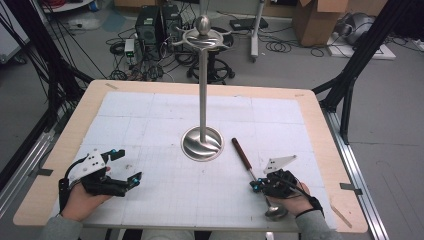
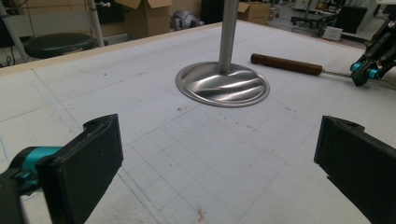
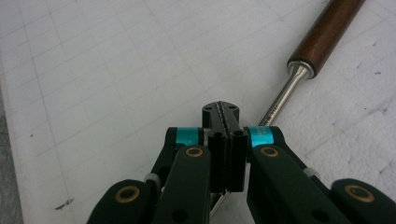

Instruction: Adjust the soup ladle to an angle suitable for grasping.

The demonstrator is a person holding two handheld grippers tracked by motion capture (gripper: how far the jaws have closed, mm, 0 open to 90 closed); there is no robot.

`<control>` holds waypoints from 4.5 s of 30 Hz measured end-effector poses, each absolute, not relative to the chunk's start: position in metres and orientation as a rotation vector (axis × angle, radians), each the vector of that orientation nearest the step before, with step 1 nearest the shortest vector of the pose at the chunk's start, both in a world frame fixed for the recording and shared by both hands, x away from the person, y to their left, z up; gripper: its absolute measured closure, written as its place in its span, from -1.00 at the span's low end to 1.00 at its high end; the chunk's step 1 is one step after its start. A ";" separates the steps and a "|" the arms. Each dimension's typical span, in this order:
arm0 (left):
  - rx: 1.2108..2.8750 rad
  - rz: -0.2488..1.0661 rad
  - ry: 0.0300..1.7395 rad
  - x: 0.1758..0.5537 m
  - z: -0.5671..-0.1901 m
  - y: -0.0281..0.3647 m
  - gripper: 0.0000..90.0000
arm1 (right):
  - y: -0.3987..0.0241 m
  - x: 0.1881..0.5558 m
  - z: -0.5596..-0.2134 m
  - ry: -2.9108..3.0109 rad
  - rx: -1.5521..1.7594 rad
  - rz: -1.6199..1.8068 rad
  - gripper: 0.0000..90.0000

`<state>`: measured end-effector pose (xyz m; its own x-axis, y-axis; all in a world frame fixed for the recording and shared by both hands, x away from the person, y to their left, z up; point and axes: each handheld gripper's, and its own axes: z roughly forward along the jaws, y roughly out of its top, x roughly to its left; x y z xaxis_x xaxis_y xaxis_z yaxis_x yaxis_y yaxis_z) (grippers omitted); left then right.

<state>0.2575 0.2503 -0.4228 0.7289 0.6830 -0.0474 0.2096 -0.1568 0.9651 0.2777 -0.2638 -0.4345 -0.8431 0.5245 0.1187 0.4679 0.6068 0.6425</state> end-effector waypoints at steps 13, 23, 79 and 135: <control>1.713 0.486 0.713 0.257 -0.422 0.251 -0.96 | -0.272 0.269 -0.432 2.763 0.844 1.002 1.00; 1.713 0.486 0.714 0.257 -0.422 0.251 -0.96 | -0.284 0.271 -0.431 2.765 0.892 0.985 1.00; 1.719 0.483 0.711 0.258 -0.422 0.250 -0.96 | -0.343 0.271 -0.426 2.712 1.068 0.875 1.00; 1.724 0.482 0.712 0.258 -0.423 0.250 -0.96 | -0.316 0.319 -0.433 2.749 0.877 1.012 1.00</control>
